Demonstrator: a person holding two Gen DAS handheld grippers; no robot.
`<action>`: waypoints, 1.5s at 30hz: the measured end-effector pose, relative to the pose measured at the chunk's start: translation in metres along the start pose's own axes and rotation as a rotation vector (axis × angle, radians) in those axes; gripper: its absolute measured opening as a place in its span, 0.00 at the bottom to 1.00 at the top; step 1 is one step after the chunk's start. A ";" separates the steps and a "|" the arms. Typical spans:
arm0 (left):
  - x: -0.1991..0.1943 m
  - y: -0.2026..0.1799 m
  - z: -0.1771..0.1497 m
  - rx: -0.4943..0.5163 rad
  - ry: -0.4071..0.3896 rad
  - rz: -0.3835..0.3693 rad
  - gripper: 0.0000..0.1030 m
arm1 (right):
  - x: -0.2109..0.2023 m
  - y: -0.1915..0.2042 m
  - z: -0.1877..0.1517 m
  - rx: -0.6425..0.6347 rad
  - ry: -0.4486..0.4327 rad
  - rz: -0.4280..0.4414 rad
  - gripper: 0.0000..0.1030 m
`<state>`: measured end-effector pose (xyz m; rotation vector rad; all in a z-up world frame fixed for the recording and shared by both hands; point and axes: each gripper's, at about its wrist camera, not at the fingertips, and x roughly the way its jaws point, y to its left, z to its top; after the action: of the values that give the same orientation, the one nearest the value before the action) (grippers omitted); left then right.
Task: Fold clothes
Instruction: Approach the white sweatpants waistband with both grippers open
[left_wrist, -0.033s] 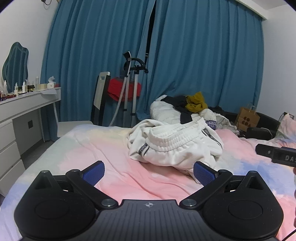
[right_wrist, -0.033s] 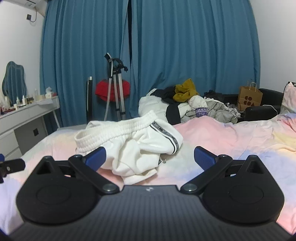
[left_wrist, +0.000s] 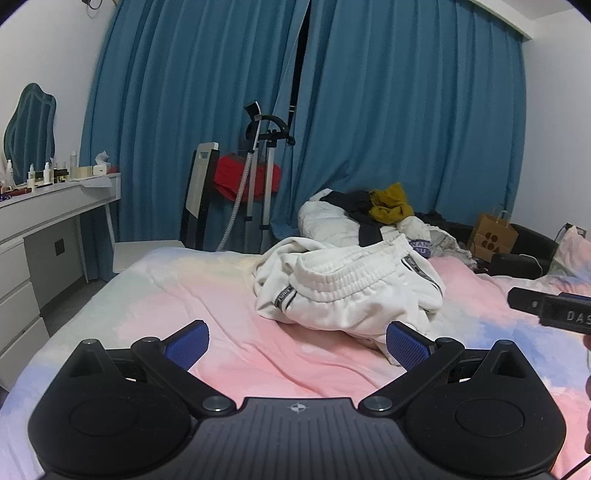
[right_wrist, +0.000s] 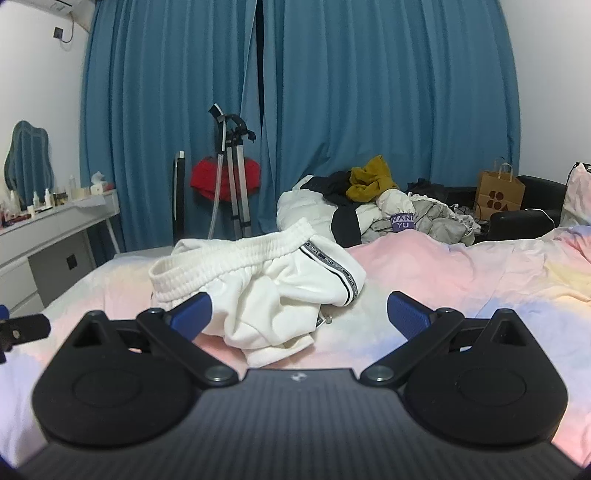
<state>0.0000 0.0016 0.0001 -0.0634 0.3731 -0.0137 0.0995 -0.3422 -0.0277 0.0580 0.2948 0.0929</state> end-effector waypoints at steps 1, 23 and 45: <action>0.000 0.001 0.000 0.000 -0.002 0.000 1.00 | 0.000 0.000 0.000 0.000 0.000 0.002 1.00; 0.010 0.003 -0.008 -0.026 0.004 -0.001 1.00 | 0.003 -0.007 -0.002 0.056 -0.022 0.014 1.00; 0.070 0.000 0.021 -0.021 0.125 0.032 1.00 | 0.005 -0.013 -0.009 0.044 -0.078 -0.028 1.00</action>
<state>0.0735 0.0011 -0.0056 -0.0776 0.4995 0.0177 0.1023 -0.3543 -0.0386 0.1006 0.2201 0.0567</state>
